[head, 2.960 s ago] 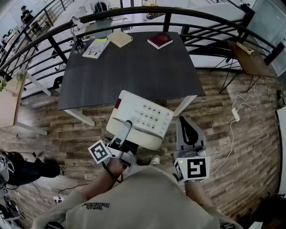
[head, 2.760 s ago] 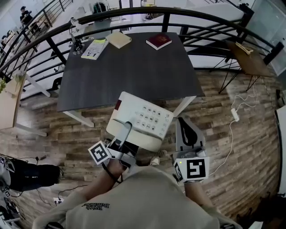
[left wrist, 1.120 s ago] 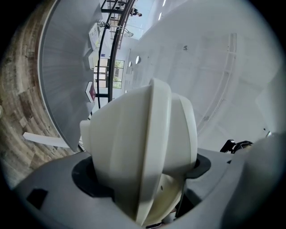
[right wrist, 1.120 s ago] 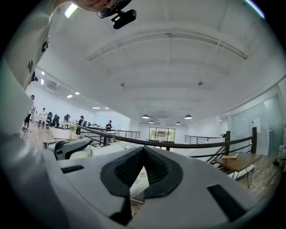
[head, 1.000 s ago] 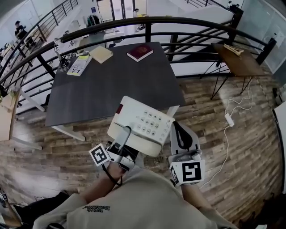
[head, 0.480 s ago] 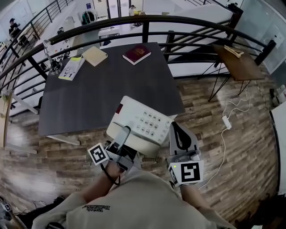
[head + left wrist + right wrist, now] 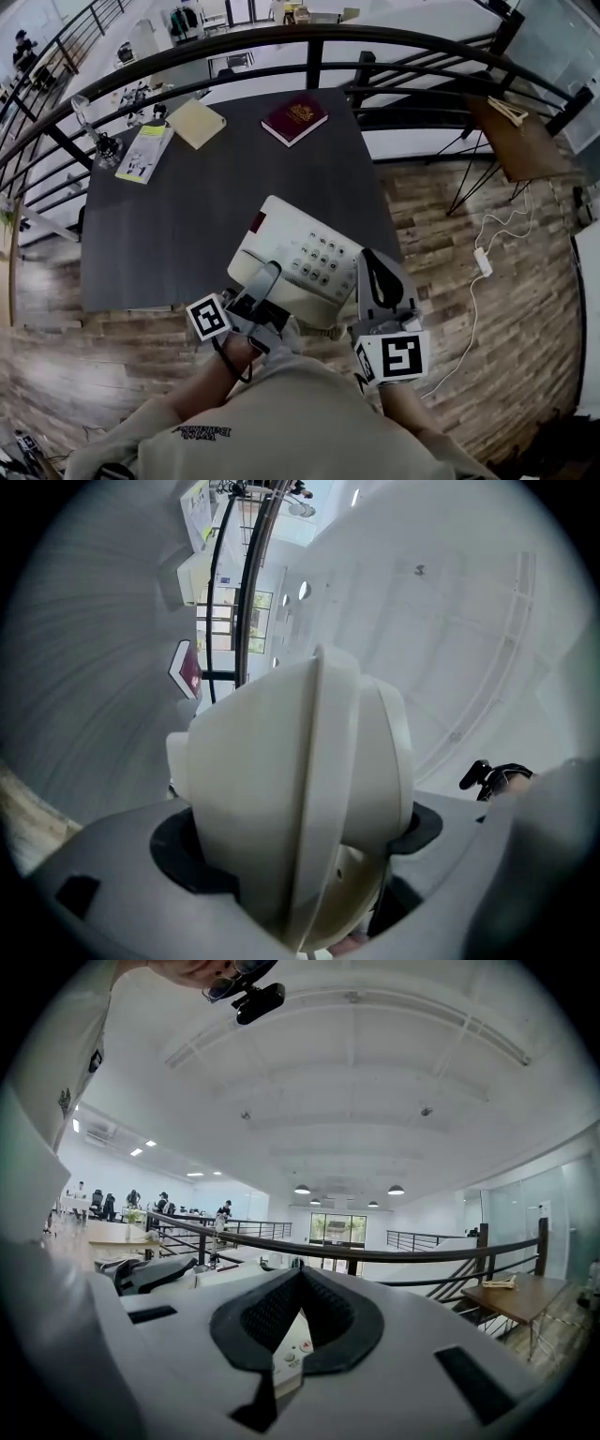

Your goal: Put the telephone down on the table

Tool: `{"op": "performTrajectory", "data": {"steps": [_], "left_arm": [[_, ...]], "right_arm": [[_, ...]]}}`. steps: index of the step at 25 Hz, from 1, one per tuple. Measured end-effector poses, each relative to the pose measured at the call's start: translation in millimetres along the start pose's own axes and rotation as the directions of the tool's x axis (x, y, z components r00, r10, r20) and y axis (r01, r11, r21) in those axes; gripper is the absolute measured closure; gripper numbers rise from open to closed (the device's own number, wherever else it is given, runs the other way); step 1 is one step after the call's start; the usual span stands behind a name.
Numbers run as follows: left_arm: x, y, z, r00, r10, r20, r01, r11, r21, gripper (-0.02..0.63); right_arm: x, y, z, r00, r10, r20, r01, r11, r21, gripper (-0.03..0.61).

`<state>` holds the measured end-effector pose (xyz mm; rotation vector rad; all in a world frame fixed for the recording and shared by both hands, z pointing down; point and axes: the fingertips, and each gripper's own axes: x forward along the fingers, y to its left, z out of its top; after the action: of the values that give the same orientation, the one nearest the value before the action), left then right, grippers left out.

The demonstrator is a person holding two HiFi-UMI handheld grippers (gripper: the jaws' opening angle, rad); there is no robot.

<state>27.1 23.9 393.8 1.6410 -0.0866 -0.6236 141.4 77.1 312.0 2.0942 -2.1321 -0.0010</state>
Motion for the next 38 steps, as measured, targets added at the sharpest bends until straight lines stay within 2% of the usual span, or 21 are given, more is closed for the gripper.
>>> {"op": "performTrajectory", "data": {"steps": [7, 11, 14, 19, 27, 33, 38], "left_arm": [[47, 26, 67, 0.999, 0.002, -0.032, -0.003, 1.0, -0.031, 0.169], [70, 29, 101, 0.999, -0.007, -0.054, 0.006, 1.0, -0.019, 0.169], [82, 30, 119, 0.999, -0.015, -0.039, 0.015, 1.0, -0.008, 0.169], [90, 32, 134, 1.0, -0.018, 0.001, 0.018, 1.0, -0.012, 0.169], [91, 46, 136, 0.998, 0.048, 0.041, -0.049, 0.999, 0.014, 0.169], [86, 57, 148, 0.993, 0.064, 0.101, -0.066, 0.998, 0.015, 0.169], [83, 66, 172, 0.983, 0.071, 0.17, -0.075, 0.997, 0.02, 0.169]], "right_arm": [[96, -12, 13, 1.0, -0.004, 0.008, 0.004, 1.0, -0.011, 0.575], [135, -16, 27, 1.0, -0.007, 0.021, 0.008, 1.0, -0.016, 0.577], [154, -18, 33, 1.0, 0.003, 0.029, -0.003, 1.0, -0.018, 0.577], [175, -24, 32, 0.999, 0.032, 0.026, -0.032, 0.999, -0.014, 0.577], [198, -27, 26, 0.993, 0.118, 0.018, -0.118, 0.993, -0.015, 0.577], [215, -23, 17, 0.986, 0.167, 0.003, -0.167, 0.986, -0.003, 0.577], [239, -14, 8, 0.976, 0.218, -0.013, -0.218, 0.976, -0.004, 0.577]]}}
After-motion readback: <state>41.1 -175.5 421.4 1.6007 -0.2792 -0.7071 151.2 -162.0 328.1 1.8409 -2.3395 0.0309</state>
